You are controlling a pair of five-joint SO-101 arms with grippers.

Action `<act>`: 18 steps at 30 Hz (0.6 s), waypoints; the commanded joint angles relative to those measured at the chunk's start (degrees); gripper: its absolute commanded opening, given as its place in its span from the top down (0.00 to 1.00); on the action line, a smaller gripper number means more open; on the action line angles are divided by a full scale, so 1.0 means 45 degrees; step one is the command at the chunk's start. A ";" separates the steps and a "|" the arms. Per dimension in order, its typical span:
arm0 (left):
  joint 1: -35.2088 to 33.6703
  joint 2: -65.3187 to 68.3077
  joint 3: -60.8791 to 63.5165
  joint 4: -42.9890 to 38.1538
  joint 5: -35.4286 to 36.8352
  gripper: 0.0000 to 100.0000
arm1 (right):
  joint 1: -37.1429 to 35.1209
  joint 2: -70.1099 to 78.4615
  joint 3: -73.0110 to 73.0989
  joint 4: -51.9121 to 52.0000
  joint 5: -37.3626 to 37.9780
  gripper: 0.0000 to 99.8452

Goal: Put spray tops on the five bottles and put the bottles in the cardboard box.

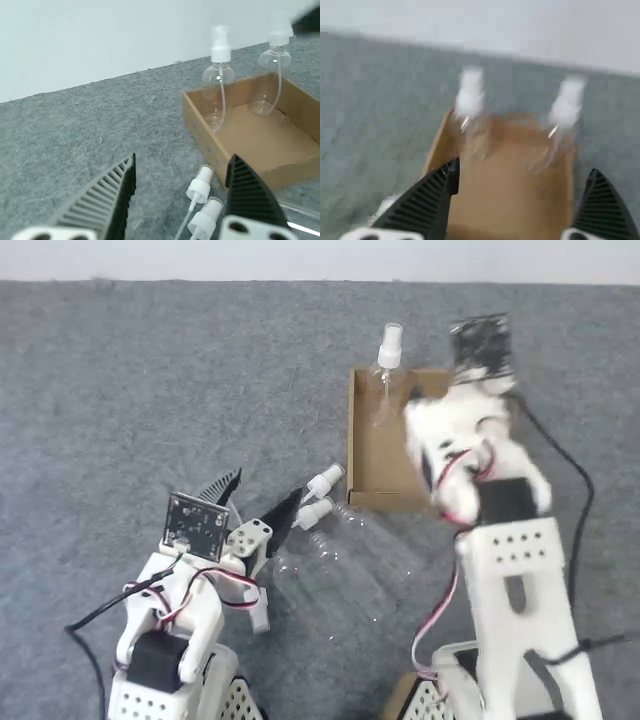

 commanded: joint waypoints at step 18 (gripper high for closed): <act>-0.1035 -0.0117 -0.0166 -0.0899 0.0078 0.73 | -0.5011 -0.0889 0.1133 0.6359 0.0996 0.67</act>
